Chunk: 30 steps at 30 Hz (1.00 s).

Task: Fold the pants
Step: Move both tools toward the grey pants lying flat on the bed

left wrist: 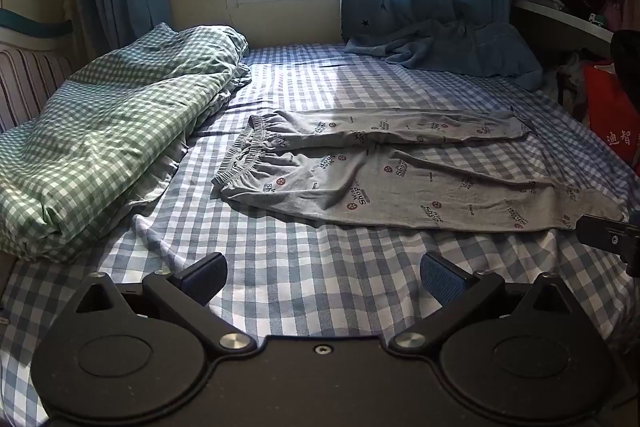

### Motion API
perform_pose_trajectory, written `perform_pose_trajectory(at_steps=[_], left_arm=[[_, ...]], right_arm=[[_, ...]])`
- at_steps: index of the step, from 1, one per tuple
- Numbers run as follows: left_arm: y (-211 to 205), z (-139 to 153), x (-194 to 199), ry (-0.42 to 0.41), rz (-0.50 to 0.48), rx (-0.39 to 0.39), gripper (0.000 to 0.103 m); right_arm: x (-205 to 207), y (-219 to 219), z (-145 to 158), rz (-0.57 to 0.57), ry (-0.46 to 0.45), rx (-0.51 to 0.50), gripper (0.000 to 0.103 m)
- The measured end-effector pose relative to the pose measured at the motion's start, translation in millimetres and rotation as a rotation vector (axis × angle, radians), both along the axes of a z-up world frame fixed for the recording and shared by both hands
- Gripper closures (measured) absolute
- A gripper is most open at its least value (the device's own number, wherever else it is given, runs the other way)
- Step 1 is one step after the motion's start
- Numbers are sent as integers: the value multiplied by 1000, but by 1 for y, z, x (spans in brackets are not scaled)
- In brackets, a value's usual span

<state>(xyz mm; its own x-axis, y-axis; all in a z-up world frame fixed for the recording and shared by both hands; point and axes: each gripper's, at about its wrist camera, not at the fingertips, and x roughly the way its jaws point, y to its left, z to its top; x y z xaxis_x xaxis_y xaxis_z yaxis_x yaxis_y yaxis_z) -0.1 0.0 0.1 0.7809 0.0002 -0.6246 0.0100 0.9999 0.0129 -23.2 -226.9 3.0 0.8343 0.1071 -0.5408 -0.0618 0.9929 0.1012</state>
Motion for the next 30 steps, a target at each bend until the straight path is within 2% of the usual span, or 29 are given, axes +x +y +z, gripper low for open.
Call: perform_pose_trajectory(at_steps=[30], left_arm=[[-4,-13,1,24,2,-8,1]], right_arm=[[3,1,-4,5,27,11,0]])
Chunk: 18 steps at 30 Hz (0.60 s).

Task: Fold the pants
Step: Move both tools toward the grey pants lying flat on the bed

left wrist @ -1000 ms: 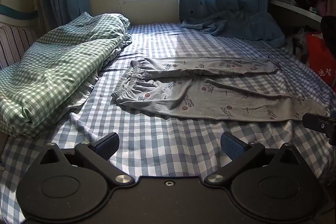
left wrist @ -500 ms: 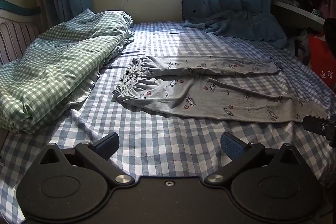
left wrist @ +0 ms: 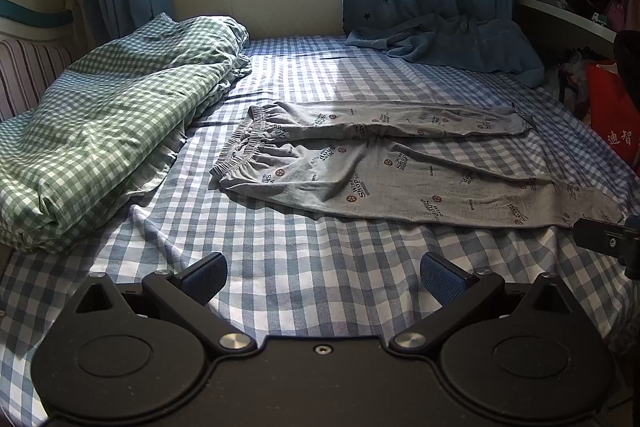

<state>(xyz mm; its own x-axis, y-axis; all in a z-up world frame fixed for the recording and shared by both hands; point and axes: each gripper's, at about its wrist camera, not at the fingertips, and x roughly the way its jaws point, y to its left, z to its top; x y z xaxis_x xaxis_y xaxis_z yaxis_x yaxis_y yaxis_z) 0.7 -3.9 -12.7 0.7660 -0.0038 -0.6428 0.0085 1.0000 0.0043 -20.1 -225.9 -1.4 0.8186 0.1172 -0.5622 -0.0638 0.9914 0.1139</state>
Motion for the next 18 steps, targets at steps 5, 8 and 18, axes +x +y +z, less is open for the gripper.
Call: perform_pose_trajectory(at_steps=[5,8,18], left_arm=[[3,0,0,11,2,-12,1],[5,1,1,18,4,-19,1],[7,-1,1,26,6,-22,1]], right_arm=[[0,0,-1,1,5,1,0],[0,1,-1,2,9,1,0],[3,2,-2,6,22,6,0]])
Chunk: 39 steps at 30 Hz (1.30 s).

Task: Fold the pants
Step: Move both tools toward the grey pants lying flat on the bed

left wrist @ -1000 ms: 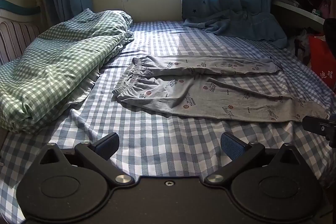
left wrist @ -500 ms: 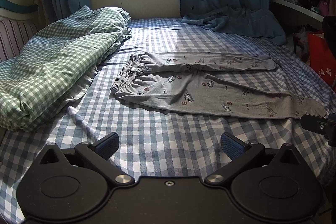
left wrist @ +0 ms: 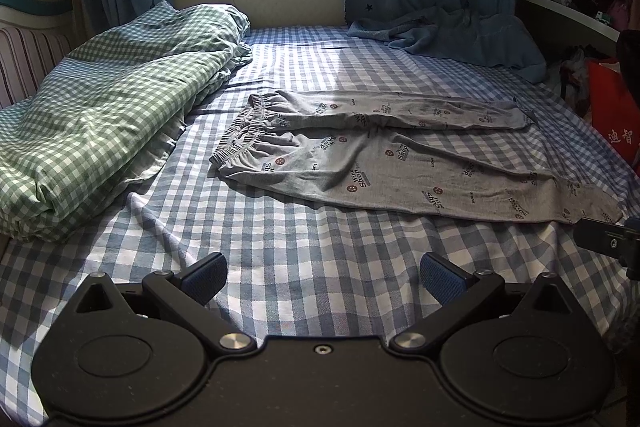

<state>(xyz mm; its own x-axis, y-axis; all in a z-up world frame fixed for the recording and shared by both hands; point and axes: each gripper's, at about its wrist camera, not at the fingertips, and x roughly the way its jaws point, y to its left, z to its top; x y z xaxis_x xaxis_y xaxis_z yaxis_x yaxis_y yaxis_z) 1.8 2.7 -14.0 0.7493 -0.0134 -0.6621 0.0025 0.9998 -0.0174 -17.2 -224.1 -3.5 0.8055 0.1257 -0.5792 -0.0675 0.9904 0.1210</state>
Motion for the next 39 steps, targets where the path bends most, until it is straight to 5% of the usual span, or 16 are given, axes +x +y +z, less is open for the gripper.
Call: perform_pose_trajectory(at_steps=[39], left_arm=[[0,-14,22,107,-49,-19,1]], right_arm=[[13,7,-5,-16,51,-2,0]])
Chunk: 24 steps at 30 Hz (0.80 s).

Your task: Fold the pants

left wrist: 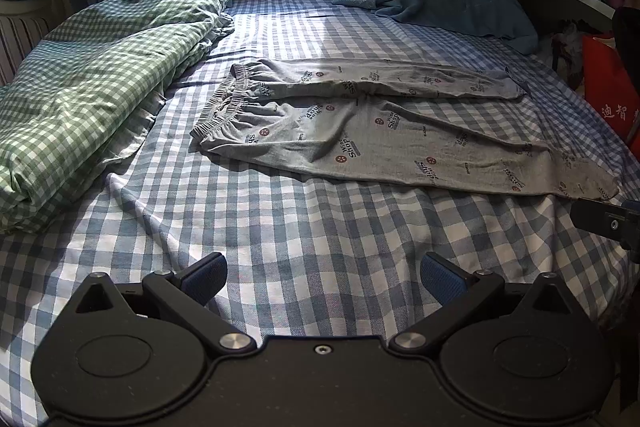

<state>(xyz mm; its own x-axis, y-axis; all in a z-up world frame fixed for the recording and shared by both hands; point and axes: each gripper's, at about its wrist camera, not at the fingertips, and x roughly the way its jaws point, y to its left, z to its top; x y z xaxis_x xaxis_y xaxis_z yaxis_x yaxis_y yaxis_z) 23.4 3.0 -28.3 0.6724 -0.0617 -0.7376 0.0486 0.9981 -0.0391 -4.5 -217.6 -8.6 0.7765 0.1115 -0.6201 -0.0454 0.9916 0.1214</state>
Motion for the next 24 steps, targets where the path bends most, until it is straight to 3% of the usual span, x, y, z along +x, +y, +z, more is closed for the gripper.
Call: perform_pose_trajectory(at_steps=[10,17,24], left_arm=[[7,-6,6,30,-5,-18,1],[10,-18,14,101,20,-76,1],[1,-36,33,183,50,-77,1]], right_arm=[[4,5,-4,-3,25,4,0],[2,0,-9,-12,79,1,0],[18,-18,-19,-42,143,3,0]])
